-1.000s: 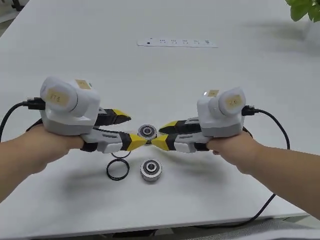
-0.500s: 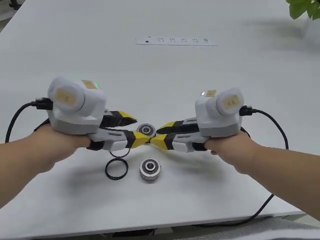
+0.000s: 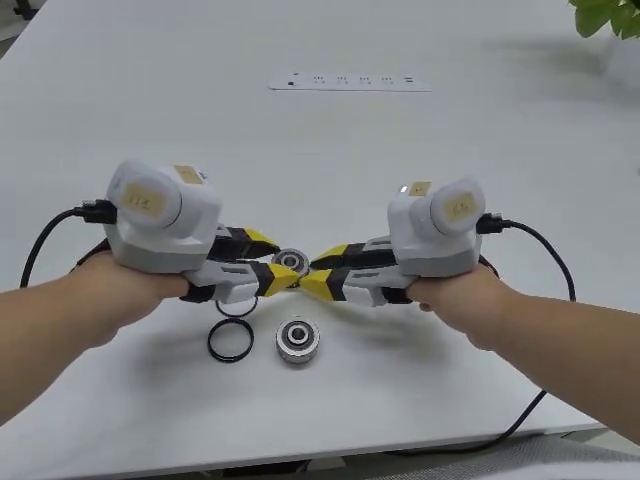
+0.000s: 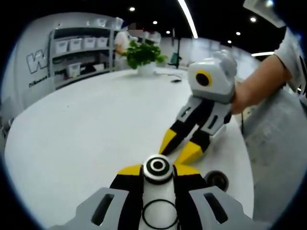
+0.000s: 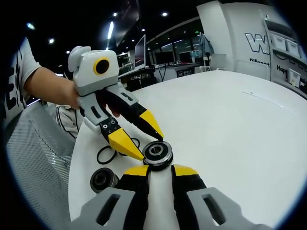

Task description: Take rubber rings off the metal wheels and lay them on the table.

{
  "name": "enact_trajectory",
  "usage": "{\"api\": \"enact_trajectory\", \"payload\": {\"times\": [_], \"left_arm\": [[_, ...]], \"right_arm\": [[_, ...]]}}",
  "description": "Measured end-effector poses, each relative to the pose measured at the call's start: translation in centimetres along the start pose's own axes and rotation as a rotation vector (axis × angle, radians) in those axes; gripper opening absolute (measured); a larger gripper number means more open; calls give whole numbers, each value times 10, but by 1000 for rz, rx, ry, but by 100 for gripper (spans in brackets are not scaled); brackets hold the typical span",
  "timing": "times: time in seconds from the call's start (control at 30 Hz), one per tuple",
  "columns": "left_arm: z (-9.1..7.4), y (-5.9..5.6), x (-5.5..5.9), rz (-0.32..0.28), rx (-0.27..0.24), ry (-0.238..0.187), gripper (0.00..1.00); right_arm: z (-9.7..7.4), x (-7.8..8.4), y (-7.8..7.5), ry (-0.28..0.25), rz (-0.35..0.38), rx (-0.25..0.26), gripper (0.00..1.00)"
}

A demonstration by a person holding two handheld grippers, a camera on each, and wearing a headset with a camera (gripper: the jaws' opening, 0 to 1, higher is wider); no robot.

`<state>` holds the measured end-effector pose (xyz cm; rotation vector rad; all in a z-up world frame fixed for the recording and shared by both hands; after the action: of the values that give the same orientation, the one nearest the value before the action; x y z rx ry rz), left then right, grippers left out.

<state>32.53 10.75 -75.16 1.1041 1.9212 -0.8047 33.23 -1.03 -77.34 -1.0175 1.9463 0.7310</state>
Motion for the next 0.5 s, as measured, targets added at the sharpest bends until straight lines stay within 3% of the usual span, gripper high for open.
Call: {"api": "enact_trajectory", "payload": {"times": [0.1,0.33,0.43,0.5], "left_arm": [[1,-1,0,61,-11,23,23],[1,-3,-2,88,-19,30,23],[2,-7,-2,160,-12,51,20],[3,-8,-3,163,-20,53,18]], "right_arm": [[0,0,0,-2,1,0,14],[0,1,1,-2,-4,3,14],[0,0,1,-2,-4,5,13],[0,0,1,-2,-4,5,13]]}}
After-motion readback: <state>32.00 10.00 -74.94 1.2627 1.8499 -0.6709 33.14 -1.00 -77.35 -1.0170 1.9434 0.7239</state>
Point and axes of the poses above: the centre of the closed fingertips' face, and the gripper's own axes: z roughly forward along the fingers, y roughly to its left, x roughly out of its underside, the point moved 7 cm from there along -z, roughly backward along the fingers, and after that the axes turned 7 degrees about x, right-handed, at the moved point
